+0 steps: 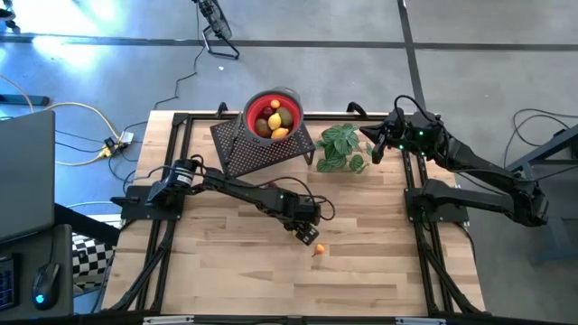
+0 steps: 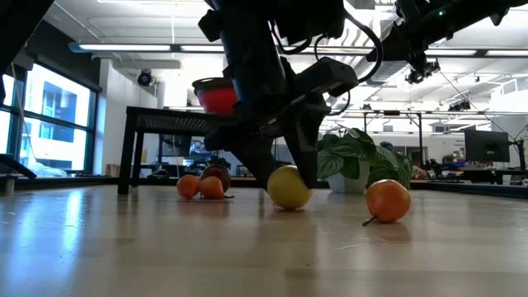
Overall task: Pick & Place Fruit
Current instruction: Put the yellow lemon into the red basket on the shelf
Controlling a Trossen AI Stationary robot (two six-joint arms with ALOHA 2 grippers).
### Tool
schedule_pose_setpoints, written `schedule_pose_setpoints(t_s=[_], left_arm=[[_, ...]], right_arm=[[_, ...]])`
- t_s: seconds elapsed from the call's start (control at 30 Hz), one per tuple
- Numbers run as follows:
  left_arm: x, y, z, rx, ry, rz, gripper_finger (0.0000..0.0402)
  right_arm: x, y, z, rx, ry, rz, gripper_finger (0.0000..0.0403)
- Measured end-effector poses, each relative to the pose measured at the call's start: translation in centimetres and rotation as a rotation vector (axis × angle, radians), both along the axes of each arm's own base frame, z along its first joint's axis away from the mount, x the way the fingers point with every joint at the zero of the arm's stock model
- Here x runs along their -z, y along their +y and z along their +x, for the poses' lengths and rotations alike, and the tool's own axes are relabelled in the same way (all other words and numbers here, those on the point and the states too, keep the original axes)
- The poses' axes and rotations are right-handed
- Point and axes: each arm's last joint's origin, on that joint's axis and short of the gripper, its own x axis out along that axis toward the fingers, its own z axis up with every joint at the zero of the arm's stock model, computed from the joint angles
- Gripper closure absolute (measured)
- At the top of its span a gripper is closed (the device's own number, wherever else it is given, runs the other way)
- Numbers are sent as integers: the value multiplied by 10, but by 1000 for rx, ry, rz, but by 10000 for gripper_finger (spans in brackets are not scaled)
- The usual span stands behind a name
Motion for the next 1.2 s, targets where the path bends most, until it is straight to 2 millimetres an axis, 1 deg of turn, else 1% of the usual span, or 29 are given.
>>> schedule_pose_setpoints(t_s=[0.3, 0.4, 0.47, 0.53, 0.6, 0.67, 0.73, 0.83, 0.9, 0.97, 1.03, 1.1, 1.2], left_arm=[[0, 0, 0, 33, -1, 14, 193], [-10, 0, -2, 40, 0, 19, 194], [-20, 0, -1, 53, -11, 24, 194], [-31, 1, -5, 68, 21, 38, 194], [-44, 1, -1, 80, -11, 48, 194], [-62, 2, -7, 95, 14, 80, 194], [-82, 3, -5, 98, -36, 117, 194], [-109, 7, -13, 86, -4, 189, 194], [-130, 11, -13, 67, -39, 222, 194], [-150, 14, -21, 55, -19, 254, 194], [-170, 17, -22, 32, -76, 287, 194], [-185, 22, -28, 9, -73, 322, 194], [-211, 29, -35, -37, -125, 376, 194]], right_arm=[[0, 0, 0, 0, 0, 0, 400], [0, 0, 0, 0, 0, 0, 400], [0, 0, 0, 0, 0, 0, 400], [0, 0, 0, 1, -1, 0, 400], [0, 0, 0, 0, -1, 0, 400], [0, 0, 0, 1, -1, 0, 400], [0, 0, 0, 1, 0, -1, 400], [0, 0, 0, 1, -1, -1, 401], [0, 0, 0, 0, 0, 0, 401], [0, 0, 0, 1, -1, -1, 401], [0, 0, 0, 0, 0, 0, 401], [0, 0, 0, 0, 0, 0, 401], [0, 0, 0, 0, 0, 0, 401]])
